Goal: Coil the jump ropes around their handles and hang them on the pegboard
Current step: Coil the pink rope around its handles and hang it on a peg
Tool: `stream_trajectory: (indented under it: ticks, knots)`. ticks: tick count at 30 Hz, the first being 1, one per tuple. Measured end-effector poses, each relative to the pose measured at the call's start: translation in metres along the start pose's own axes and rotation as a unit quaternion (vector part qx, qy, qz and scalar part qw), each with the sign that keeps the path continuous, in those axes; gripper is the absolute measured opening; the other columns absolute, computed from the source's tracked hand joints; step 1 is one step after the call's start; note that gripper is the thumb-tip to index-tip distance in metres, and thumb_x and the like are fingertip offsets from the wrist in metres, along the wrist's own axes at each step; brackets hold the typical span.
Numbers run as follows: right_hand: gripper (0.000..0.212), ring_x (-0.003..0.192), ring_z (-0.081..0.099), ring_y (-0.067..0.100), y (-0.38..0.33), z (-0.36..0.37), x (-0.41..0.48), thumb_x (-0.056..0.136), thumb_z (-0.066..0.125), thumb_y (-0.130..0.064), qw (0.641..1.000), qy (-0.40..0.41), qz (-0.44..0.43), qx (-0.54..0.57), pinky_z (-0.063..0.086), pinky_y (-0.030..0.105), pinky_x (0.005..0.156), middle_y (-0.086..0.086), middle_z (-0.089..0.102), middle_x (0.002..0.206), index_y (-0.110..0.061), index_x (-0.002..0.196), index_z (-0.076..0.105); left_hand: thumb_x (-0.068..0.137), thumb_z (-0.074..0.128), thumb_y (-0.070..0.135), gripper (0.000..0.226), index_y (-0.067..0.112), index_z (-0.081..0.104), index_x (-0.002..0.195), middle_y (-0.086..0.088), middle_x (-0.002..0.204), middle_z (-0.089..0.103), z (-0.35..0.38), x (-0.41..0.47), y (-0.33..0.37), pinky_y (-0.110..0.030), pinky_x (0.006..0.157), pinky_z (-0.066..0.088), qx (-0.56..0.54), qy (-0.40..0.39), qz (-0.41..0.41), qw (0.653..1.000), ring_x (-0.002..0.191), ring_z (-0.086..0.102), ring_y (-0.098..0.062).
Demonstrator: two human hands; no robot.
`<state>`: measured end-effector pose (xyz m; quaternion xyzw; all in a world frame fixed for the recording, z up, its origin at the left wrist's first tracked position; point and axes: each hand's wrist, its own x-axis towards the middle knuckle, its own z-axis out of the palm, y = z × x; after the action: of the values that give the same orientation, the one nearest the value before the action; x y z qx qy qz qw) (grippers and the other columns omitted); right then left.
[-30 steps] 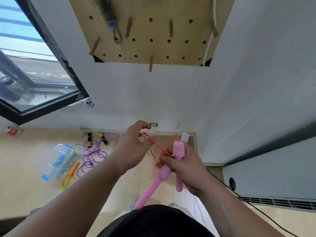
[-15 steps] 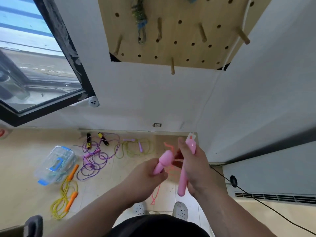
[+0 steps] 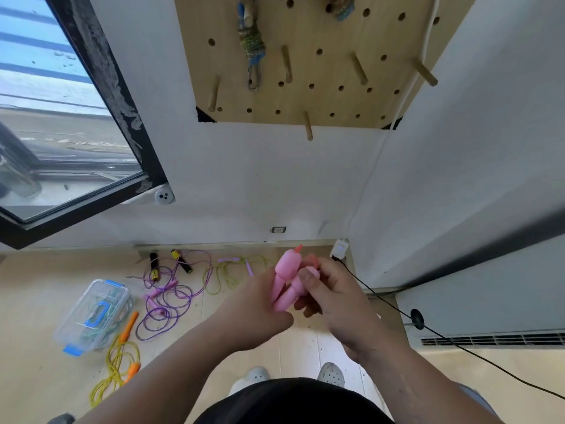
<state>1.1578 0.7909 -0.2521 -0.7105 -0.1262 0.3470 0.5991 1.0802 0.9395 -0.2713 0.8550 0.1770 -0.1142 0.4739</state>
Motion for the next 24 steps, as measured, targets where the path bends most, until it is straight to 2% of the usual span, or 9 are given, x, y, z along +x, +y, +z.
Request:
stream_trajectory:
  ticks: [4,6,8,12,14,16,19,22,24]
  knots:
    - [0.008,0.065,0.059,0.006,-0.003,-0.004,-0.001,0.095,0.068,-0.026,0.992,0.014,-0.019,-0.122,0.046,0.021,0.061,-0.002,0.068,0.074,-0.021,0.092,0.072,0.079,0.058,0.015,0.02,0.024,0.04,0.082,0.004,0.079,0.054,-0.005,0.003,-0.017,-0.03,0.055,0.034,0.053,0.033,-0.007,0.998,0.066,0.049,-0.014]
    - [0.018,0.06,0.052,0.003,-0.004,-0.012,0.002,0.085,0.078,-0.034,0.979,0.079,-0.047,-0.184,0.042,0.017,0.059,-0.01,0.062,0.065,-0.021,0.079,0.068,0.075,0.055,0.014,0.02,0.027,0.04,0.081,0.005,0.078,0.054,-0.011,0.001,-0.023,-0.033,0.059,0.038,0.042,0.007,0.006,0.999,0.068,0.051,-0.016]
    - [0.033,0.072,0.057,0.0,-0.006,-0.021,0.004,0.073,0.084,-0.051,0.97,0.094,-0.068,-0.213,0.046,0.017,0.069,-0.02,0.065,0.08,-0.028,0.088,0.065,0.071,0.053,0.015,0.021,0.028,0.04,0.081,0.005,0.077,0.052,-0.018,-0.005,-0.027,-0.036,0.061,0.04,0.049,-0.035,0.028,0.998,0.069,0.049,-0.016]
    - [0.069,0.125,0.051,-0.006,-0.015,-0.026,0.001,0.066,0.071,-0.072,0.954,-0.117,-0.048,-0.271,0.042,0.021,0.103,-0.028,0.057,0.129,-0.051,0.129,0.052,0.068,0.053,0.019,0.022,0.028,0.039,0.083,0.008,0.075,0.047,-0.03,-0.018,-0.029,-0.034,0.06,0.037,0.067,-0.091,0.064,0.991,0.067,0.045,-0.012]
    - [0.049,0.114,0.055,-0.009,-0.017,-0.02,-0.001,0.078,0.074,-0.062,0.945,-0.175,-0.044,-0.274,0.044,0.016,0.096,-0.03,0.06,0.117,-0.054,0.121,0.052,0.068,0.052,0.02,0.022,0.027,0.041,0.085,0.008,0.076,0.049,-0.032,-0.021,-0.03,-0.034,0.059,0.037,0.084,-0.102,0.073,0.989,0.068,0.048,-0.013]
    - [0.015,0.086,0.057,-0.002,-0.015,-0.013,0.001,0.093,0.068,-0.046,0.941,-0.153,-0.07,-0.293,0.045,0.017,0.078,-0.019,0.062,0.091,-0.051,0.098,0.055,0.074,0.054,0.016,0.022,0.026,0.04,0.088,0.006,0.078,0.051,-0.032,-0.022,-0.031,-0.034,0.059,0.037,0.131,-0.088,0.06,0.986,0.071,0.051,-0.017]
    - [0.029,0.063,0.043,0.001,-0.008,-0.006,0.004,0.102,0.057,-0.035,0.931,-0.136,-0.094,-0.326,0.04,0.02,0.059,-0.016,0.049,0.07,-0.052,0.078,0.052,0.081,0.051,0.016,0.022,0.027,0.033,0.087,0.007,0.084,0.055,-0.029,-0.022,-0.035,-0.037,0.063,0.041,0.214,-0.026,0.033,0.976,0.078,0.055,-0.023]
    - [0.029,0.061,0.043,0.001,-0.006,0.002,0.003,0.104,0.051,-0.037,0.93,-0.139,-0.105,-0.325,0.036,0.018,0.057,-0.019,0.05,0.069,-0.053,0.08,0.053,0.086,0.048,0.019,0.014,0.024,0.037,0.093,0.007,0.084,0.053,-0.019,-0.022,-0.038,-0.036,0.062,0.038,0.24,0.02,0.034,0.97,0.081,0.056,-0.025]
    - [0.023,0.062,0.043,0.002,-0.007,0.007,0.002,0.104,0.049,-0.037,0.933,-0.128,-0.114,-0.318,0.034,0.019,0.057,-0.017,0.049,0.069,-0.037,0.082,0.054,0.088,0.049,0.02,0.011,0.023,0.04,0.093,0.009,0.081,0.051,-0.01,-0.021,-0.04,-0.036,0.064,0.039,0.204,0.042,0.032,0.977,0.08,0.054,-0.023]
